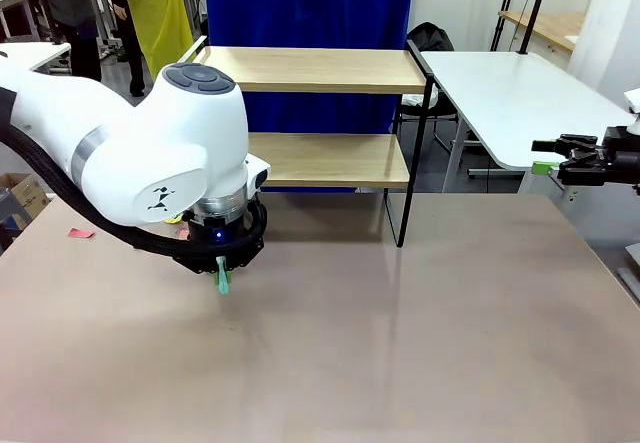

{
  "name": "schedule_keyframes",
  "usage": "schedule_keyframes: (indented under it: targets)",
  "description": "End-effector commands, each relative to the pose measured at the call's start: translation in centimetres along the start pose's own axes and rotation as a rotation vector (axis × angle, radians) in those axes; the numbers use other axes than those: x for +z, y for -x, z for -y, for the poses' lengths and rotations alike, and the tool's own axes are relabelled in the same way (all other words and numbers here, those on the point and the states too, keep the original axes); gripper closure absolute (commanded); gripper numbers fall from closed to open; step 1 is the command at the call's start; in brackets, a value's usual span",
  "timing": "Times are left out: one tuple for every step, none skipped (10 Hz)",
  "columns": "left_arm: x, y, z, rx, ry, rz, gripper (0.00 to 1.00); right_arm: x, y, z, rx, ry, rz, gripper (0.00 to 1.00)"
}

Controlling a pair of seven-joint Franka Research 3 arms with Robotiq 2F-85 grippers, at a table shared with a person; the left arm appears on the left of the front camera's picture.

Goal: Clean the shelf.
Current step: Clean the specific section of the Shelf indicated by the human with the Duster.

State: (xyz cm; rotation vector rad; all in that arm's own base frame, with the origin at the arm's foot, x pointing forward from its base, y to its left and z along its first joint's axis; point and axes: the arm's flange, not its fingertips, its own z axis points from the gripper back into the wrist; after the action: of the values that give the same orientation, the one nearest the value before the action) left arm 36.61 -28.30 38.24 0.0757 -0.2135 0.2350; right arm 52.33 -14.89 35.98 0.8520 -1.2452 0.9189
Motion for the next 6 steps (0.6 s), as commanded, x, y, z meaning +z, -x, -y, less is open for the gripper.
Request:
schedule_keyframes:
  targets:
    - [-0.6, -0.6, -0.8, 0.021, -0.006, -0.012, 0.87, -0.2, -0.5, 0.0, -0.01, 0.006, -0.025, 0.0]
    - [0.0, 0.0, 0.0, 0.0, 0.0, 0.0, 0.87, -0.2, -0.5, 0.0, -0.01, 0.006, -0.025, 0.0]
    - [1.4, 0.2, -0.6, -0.034, 0.057, 0.021, 0.87, -0.2, -0.5, 0.0, -0.01, 0.006, -0.025, 0.0]
    - [2.6, 0.7, -1.3, -0.071, 0.09, 0.032, 0.87, -0.2, -0.5, 0.0, -0.01, 0.006, -0.025, 0.0]
    - [3.6, 1.1, -2.0, -0.094, 0.06, 0.026, 0.87, -0.2, -0.5, 0.0, -0.01, 0.006, -0.025, 0.0]
    - [4.8, 1.8, -2.7, -0.176, 0.069, 0.007, 0.87, -0.2, -0.5, 0.0, -0.01, 0.006, -0.025, 0.0]
